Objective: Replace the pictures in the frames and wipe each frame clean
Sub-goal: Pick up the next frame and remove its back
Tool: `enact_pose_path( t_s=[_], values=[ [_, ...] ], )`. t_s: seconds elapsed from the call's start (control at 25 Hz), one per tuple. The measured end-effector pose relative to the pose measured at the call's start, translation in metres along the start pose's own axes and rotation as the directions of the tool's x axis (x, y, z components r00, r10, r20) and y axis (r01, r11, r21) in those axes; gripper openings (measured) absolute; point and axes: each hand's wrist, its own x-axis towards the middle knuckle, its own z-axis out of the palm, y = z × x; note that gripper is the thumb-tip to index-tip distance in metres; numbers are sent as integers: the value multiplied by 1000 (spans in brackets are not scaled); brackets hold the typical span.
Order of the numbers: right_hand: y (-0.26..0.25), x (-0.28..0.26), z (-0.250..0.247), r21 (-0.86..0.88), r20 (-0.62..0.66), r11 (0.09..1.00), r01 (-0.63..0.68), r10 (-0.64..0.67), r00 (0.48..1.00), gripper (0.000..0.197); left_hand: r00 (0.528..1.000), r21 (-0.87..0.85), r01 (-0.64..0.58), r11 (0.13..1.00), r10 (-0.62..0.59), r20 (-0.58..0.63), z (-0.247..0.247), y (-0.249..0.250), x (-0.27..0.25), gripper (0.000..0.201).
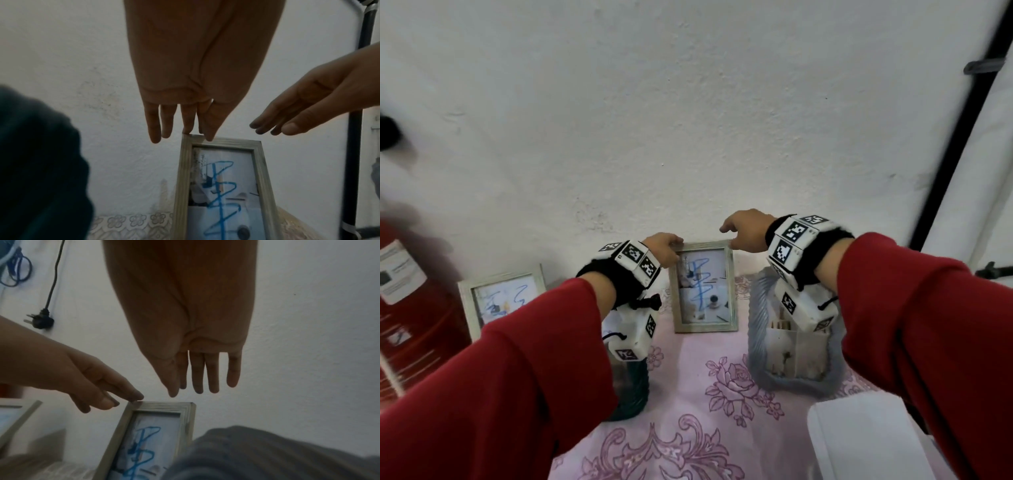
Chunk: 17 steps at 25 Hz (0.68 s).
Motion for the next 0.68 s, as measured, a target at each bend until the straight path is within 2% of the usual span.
enact_pose_path(
  t_s=[0.16,0.28,0.36,0.48,0.68],
  values=[
    [7,5,6,-14,66,1000,-6,7,998,48,999,49,4,999,-2,-46,2,1,-1,55],
    [9,2,8,54,0,999,3,-3,1000,39,997,67,26,997,-20,-80,-4,2,-3,54],
    [8,-1,8,86,-49,996,-2,7,999,30,995,71,21,997,-14,-97,-5,3,-6,46],
    [6,-5,8,52,-62,998,-23,26,998,28,995,30,17,999,-14,-103,-6,3,-14,36],
    [6,-21,-1,25,-79,1000,-14,16,997,23,991,-64,-29,998,20,-135,-13,6,-31,33]
  ],
)
